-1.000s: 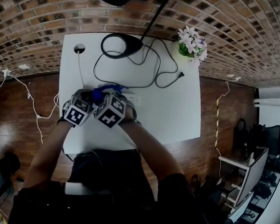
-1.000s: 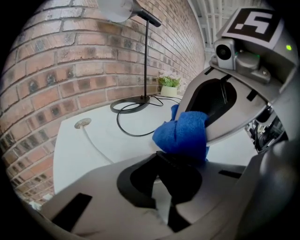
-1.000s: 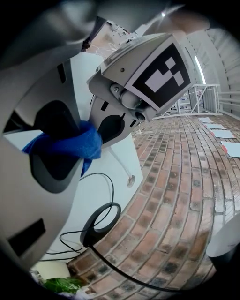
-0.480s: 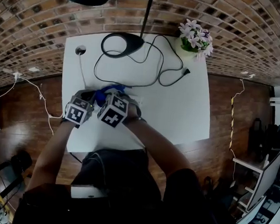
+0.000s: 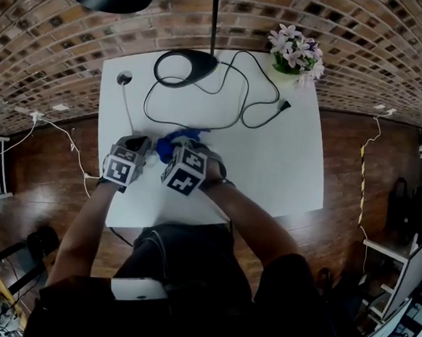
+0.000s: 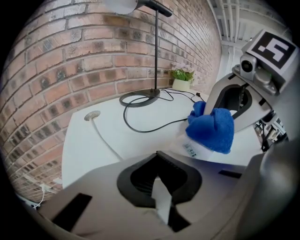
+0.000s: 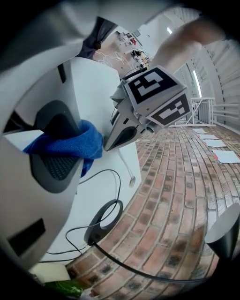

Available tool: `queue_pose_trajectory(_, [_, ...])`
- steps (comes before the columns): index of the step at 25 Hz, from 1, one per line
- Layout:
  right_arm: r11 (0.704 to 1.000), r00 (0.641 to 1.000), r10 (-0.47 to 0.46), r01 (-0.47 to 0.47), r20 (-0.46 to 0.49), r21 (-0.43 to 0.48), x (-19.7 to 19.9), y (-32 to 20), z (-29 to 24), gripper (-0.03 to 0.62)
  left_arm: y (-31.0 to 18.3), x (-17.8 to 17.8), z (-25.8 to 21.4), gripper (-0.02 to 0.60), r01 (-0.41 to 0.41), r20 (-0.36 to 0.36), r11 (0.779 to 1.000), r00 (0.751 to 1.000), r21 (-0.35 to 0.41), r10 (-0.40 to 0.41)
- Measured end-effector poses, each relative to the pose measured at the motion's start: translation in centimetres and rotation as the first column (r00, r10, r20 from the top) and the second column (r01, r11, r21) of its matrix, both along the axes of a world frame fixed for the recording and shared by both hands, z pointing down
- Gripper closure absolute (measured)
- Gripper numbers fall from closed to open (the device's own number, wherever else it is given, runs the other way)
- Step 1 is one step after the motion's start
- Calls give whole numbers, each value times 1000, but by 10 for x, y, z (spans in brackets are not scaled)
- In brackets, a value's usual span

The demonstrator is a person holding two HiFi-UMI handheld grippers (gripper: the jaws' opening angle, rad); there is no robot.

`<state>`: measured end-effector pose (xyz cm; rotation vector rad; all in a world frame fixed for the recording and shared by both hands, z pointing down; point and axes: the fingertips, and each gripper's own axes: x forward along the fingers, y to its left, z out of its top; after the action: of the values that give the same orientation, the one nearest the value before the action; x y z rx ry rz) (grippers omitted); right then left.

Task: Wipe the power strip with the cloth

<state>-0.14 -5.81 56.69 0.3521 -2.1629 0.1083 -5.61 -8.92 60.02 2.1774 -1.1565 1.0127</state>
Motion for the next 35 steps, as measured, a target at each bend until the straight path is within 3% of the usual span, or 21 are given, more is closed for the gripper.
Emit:
queue_pose_trajectory(12, [990, 988, 141, -139, 58, -39, 63, 3, -2, 537, 0, -13, 9, 572, 40, 82, 999, 996, -7, -39])
queue_pose_trajectory(24, [974, 972, 224, -221, 71, -49, 121, 3, -3, 536, 2, -14, 18, 573, 57, 100, 998, 993, -9, -56])
queue_pose_trajectory(30, [964, 966, 255, -258, -49, -68, 174, 8, 26, 536, 2, -11, 10, 572, 78, 99, 997, 992, -19, -76])
queue_pose_trajectory(35, [947, 950, 311, -311, -13, -85, 189, 12, 24, 536, 0, -11, 2, 572, 98, 136, 995, 986, -19, -95])
